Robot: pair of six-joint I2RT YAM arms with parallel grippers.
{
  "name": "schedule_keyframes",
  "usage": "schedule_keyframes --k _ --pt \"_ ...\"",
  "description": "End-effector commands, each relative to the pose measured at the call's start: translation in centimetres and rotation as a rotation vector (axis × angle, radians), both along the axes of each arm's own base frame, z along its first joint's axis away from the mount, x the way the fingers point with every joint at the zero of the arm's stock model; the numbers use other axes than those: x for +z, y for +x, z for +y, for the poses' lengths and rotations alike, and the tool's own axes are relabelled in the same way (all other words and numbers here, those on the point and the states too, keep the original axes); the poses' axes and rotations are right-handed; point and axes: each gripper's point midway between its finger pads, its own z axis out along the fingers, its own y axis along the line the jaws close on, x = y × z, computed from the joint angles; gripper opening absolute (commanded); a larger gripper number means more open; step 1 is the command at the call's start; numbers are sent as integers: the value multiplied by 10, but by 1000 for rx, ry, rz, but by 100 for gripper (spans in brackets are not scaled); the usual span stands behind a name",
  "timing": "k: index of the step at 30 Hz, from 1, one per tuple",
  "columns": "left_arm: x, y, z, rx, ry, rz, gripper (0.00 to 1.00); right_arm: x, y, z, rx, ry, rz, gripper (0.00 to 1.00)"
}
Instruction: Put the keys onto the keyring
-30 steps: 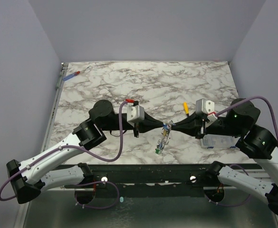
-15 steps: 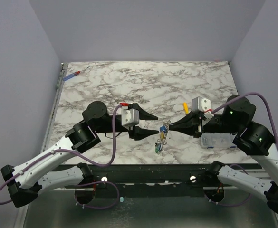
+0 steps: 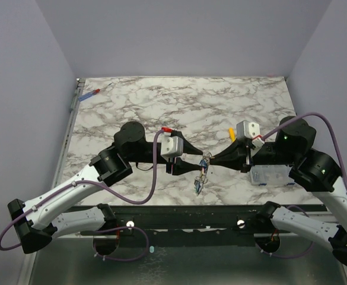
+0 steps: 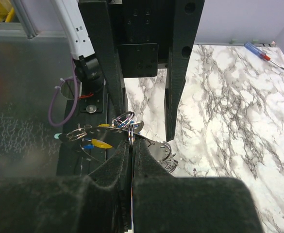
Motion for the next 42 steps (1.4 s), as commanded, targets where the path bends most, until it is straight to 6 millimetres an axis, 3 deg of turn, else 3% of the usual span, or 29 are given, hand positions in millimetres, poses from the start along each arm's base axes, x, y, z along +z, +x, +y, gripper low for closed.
schedule_keyframes --k 1,6,10,14,20,28,42 --pt "12 -17 1 -92 -16 -23 49 18 -8 0 32 42 -22 1" --pt "12 -22 0 -126 -15 -17 49 16 -7 2 39 39 -19 1" --pt "11 -23 0 -133 -14 -15 37 14 -6 3 41 38 -16 1" --pt "9 -24 0 -139 -14 -6 35 14 -6 4 40 41 -16 1" --pt "7 -24 1 -133 -13 -7 0 13 -5 4 35 39 -15 1" --pt "9 -5 15 32 -23 -51 0 17 -4 0 10 58 -32 1" --pt "-38 -2 13 52 102 84 0 33 -1 1 -9 127 -69 1"
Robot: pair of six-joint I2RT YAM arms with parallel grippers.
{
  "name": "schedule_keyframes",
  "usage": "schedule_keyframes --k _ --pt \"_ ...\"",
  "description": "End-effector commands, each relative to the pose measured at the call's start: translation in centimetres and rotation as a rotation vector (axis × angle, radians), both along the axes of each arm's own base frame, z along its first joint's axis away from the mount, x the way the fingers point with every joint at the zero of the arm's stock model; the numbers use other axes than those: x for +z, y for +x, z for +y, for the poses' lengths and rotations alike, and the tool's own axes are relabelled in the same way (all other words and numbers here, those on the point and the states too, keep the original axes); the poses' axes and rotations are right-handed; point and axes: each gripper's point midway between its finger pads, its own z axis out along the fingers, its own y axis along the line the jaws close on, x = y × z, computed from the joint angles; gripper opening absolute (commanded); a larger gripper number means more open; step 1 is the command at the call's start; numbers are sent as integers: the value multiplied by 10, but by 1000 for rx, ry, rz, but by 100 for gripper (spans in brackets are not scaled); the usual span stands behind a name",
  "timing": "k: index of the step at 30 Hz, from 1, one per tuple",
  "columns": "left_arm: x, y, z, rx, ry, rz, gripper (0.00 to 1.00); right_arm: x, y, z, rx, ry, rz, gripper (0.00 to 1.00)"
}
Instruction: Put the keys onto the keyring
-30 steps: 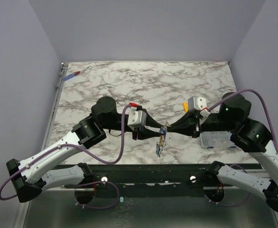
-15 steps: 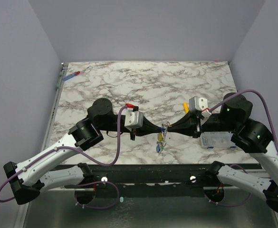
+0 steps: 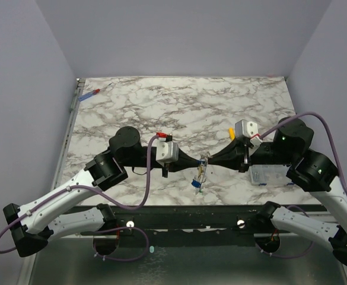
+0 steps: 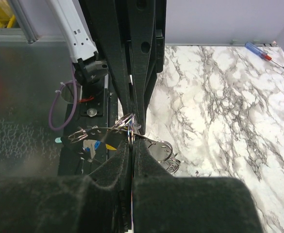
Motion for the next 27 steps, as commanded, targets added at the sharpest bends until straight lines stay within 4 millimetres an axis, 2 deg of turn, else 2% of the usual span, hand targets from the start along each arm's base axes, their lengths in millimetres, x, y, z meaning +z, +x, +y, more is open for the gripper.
schedule_keyframes --k 1,2,3,6,8,11,16,20,27 --pt "-36 6 2 45 106 88 0 32 -2 -1 -4 102 -81 1" --pt "-37 7 3 53 112 87 0 31 -2 -1 -2 100 -77 1" --pt "-37 8 5 61 114 80 4 30 -2 0 -3 97 -74 1" --pt "-29 11 12 100 103 42 39 23 -1 0 -5 82 -59 1" --pt "-21 15 17 137 88 21 58 17 -1 0 -5 66 -41 1" --pt "-5 19 24 180 69 -7 67 6 -1 1 -2 47 -16 1" --pt "37 17 33 209 6 -30 68 -5 1 2 -6 25 2 1" --pt "67 8 29 155 -25 -21 65 -13 5 2 -20 2 -1 1" --pt "84 1 7 35 3 16 61 -19 8 3 -20 -9 -9 1"
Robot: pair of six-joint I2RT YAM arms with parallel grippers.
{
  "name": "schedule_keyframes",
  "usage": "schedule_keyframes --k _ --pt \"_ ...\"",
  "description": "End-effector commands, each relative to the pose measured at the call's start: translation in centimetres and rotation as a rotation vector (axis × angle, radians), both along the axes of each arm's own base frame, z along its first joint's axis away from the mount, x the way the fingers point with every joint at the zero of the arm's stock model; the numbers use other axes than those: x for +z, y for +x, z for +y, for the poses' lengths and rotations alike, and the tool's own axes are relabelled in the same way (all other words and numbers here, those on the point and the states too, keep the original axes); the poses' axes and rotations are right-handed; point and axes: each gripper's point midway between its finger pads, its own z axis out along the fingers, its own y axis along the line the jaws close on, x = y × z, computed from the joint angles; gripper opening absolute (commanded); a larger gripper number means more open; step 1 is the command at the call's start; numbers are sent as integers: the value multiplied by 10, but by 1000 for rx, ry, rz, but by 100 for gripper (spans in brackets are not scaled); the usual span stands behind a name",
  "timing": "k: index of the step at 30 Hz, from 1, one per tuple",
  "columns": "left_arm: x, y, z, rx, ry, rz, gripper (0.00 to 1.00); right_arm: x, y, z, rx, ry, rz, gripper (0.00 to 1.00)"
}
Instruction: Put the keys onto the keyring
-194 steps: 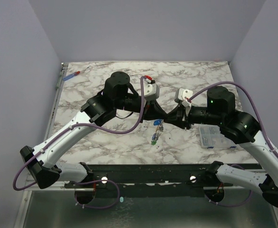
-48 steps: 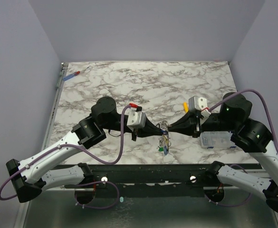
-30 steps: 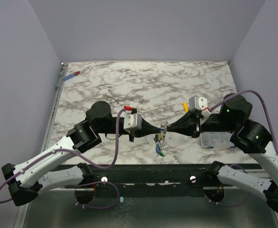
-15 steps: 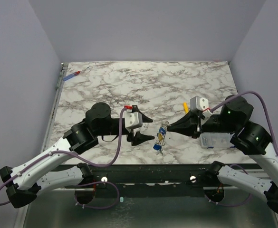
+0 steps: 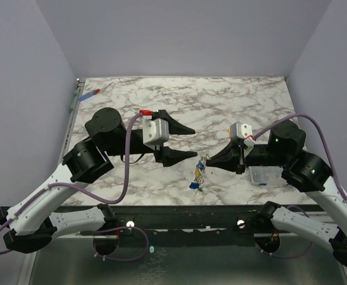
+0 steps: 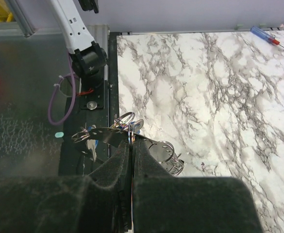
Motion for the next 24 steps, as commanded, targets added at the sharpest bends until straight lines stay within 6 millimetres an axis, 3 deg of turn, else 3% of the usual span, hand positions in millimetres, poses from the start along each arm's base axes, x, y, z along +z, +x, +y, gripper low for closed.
schedule_keyframes --k 1,11,24 --pt "-11 -7 -17 -99 68 69 60 4 2 1 -3 24 -46 1" --pt "-30 -3 -49 -202 133 153 41 2 9 -6 -68 41 -84 1" --pt "-50 1 -55 -201 168 181 42 11 9 -13 -103 63 -102 1"
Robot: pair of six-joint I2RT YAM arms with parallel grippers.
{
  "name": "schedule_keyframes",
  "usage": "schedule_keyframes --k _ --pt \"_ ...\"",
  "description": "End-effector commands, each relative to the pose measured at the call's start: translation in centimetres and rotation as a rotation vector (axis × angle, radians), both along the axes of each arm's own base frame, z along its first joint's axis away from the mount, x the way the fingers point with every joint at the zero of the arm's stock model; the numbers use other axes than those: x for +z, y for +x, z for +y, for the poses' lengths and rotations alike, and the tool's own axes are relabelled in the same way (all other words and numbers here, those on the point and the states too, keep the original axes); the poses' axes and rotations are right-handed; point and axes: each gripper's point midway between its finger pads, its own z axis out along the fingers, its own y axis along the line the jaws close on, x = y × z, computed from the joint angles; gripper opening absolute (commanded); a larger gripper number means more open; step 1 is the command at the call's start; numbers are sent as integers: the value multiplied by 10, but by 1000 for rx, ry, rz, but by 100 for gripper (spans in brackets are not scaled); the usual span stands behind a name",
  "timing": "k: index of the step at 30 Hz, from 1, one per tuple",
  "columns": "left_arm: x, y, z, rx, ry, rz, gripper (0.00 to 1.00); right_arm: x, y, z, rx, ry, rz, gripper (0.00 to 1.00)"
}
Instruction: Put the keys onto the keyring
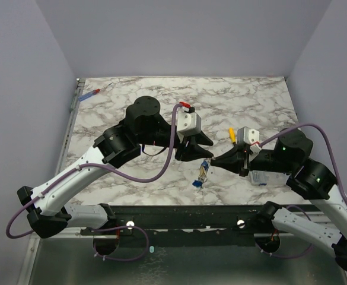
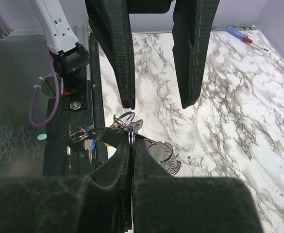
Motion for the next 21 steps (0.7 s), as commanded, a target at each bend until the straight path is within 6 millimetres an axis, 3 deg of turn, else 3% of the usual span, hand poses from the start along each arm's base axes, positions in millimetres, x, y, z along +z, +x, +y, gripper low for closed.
schedule_keyframes --k 1,14,21 --pt "-5 -7 -1 -38 9 23 43 20 4 0 -20 50 -54 1" --pt "-23 -3 -8 -35 45 71 44 24 7 2 -30 56 -51 1" --pt "-31 1 -9 -17 58 72 38 26 8 3 -30 56 -52 1"
